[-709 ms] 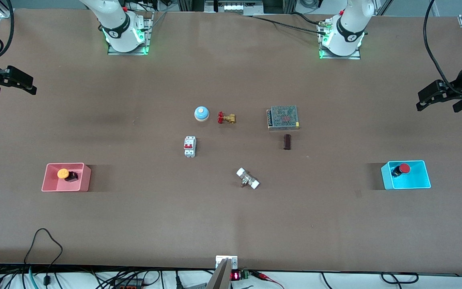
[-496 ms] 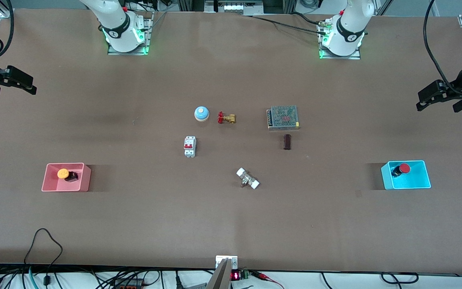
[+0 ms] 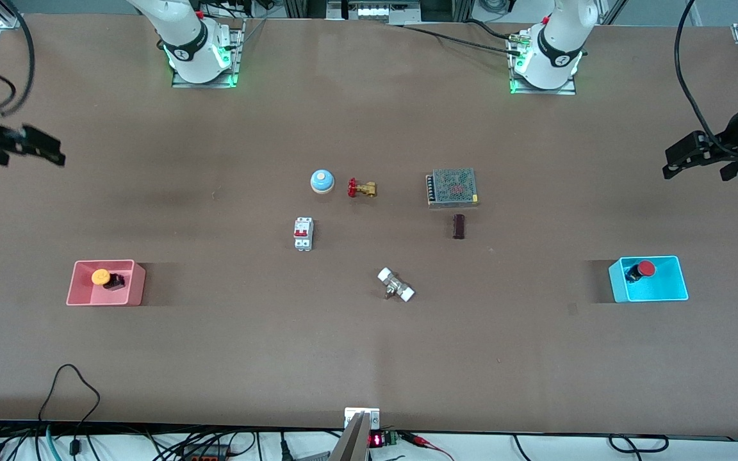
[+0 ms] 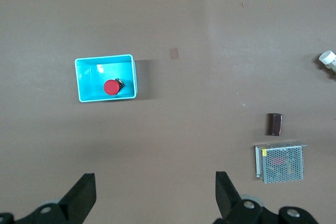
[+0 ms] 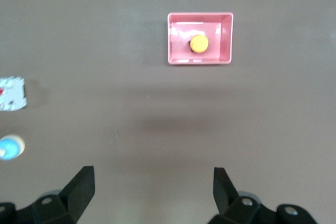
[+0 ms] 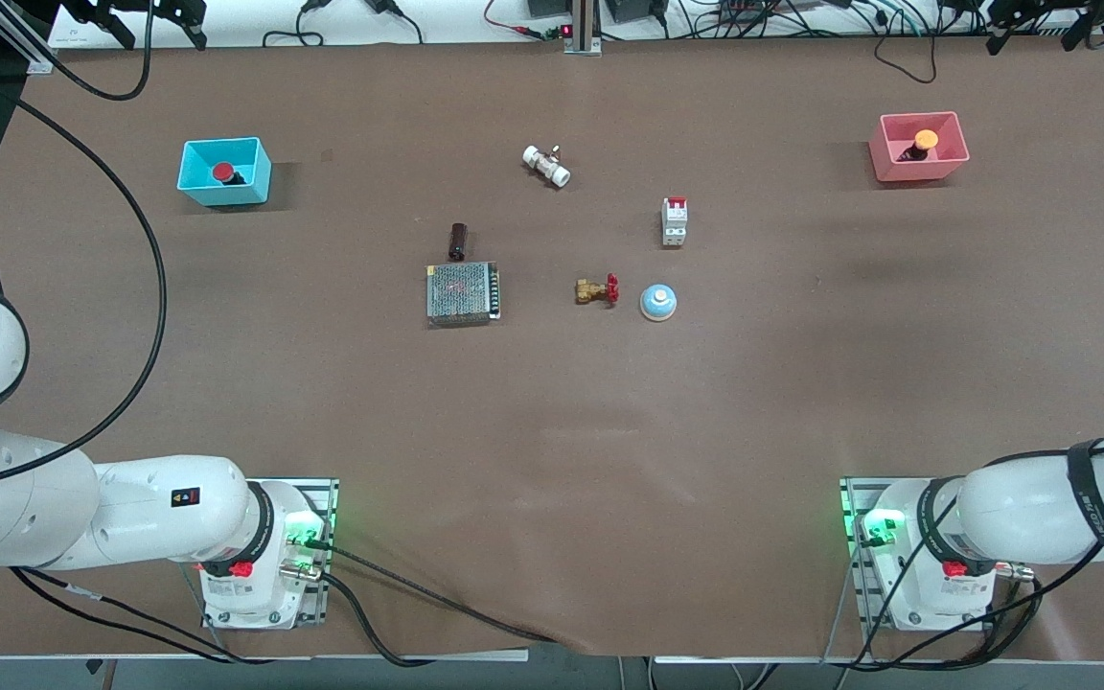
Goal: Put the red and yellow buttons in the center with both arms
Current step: 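Reach both grippers down toward the yellow and red buttons in the boxes, then close the right gripper on the yellow button while the left grips red, then lift the buttons out of the pink and cyan boxes with both grippers, then carry the held buttons toward the middle of the table with both grippers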
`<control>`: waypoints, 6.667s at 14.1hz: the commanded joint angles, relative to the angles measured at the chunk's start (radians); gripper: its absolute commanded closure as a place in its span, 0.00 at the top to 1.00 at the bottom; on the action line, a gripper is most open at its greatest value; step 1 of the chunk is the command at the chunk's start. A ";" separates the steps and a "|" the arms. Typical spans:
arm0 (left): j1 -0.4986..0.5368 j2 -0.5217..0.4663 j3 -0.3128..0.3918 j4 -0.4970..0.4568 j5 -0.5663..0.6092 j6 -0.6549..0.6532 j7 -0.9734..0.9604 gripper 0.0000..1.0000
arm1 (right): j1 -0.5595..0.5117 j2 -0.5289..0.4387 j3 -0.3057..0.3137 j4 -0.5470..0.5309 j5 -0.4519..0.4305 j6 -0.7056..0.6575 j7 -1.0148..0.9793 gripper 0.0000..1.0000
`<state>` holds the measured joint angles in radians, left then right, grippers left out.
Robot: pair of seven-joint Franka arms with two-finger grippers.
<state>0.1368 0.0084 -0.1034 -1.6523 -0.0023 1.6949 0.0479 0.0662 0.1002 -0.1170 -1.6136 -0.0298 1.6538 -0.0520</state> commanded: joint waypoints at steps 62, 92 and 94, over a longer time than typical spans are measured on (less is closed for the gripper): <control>-0.097 0.495 -0.010 -0.030 0.070 0.407 -0.223 0.30 | -0.128 0.596 0.017 0.106 0.010 0.535 -0.157 0.12; -0.089 0.368 -0.007 0.013 0.025 0.369 -0.286 1.00 | 0.395 0.662 0.048 0.130 0.113 0.460 0.540 0.10; -0.086 0.303 0.002 0.013 0.024 0.304 -0.220 1.00 | 0.402 0.662 0.046 0.129 0.113 0.462 0.586 0.66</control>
<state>0.0373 0.3924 -0.1001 -1.6199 0.0335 2.0640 -0.2468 0.4528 0.7676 -0.0655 -1.4679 0.0740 2.1038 0.4835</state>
